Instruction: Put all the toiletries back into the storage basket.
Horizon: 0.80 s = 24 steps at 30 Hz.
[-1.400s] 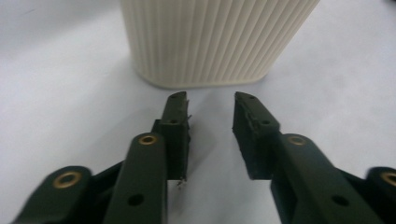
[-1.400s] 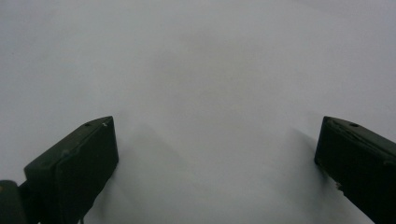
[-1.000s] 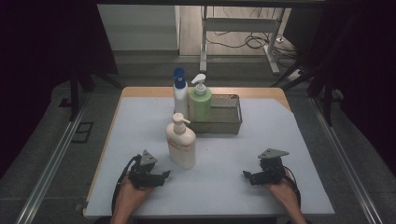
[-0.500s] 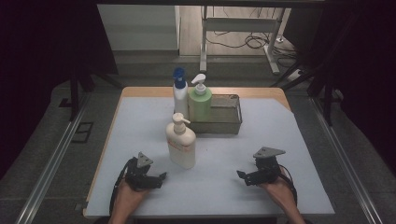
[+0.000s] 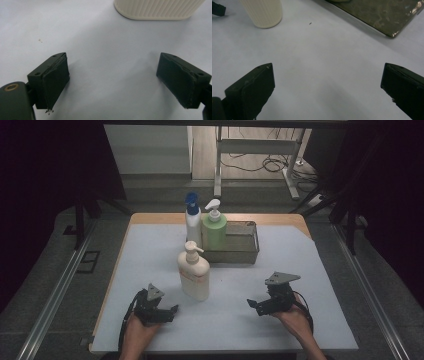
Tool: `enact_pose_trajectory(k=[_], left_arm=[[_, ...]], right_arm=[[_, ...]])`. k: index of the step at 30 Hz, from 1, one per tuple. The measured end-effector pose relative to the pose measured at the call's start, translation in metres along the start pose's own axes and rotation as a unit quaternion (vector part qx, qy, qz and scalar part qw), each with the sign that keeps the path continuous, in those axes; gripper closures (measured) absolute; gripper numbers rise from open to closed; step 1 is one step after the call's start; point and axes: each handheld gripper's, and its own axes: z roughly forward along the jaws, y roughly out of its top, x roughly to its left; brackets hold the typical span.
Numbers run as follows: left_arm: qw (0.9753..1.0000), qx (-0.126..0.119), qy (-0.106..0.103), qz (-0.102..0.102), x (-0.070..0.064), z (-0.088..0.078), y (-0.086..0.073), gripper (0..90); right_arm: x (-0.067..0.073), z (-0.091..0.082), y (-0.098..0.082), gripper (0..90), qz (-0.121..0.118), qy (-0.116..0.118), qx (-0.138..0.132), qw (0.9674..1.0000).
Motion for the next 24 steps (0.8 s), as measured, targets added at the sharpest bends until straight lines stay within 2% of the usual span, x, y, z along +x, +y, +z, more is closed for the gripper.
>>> enact_pose_trajectory(k=[5,14,24], left_arm=[[1.0000,-0.006,0.003,0.007,-0.002,-0.001,-0.001,12.7],[1.0000,-0.005,-0.001,0.000,0.000,0.000,-0.001,11.9],[1.0000,-0.003,-0.002,0.000,0.000,0.000,-0.001,11.8]], right_arm=[[0.006,0.003,0.010,0.0,-0.006,0.008,-0.002,0.9999],[0.020,0.010,0.031,0.0,-0.021,0.030,-0.010,0.9993],[0.034,0.021,0.048,0.0,-0.020,0.047,-0.012,0.9986]])
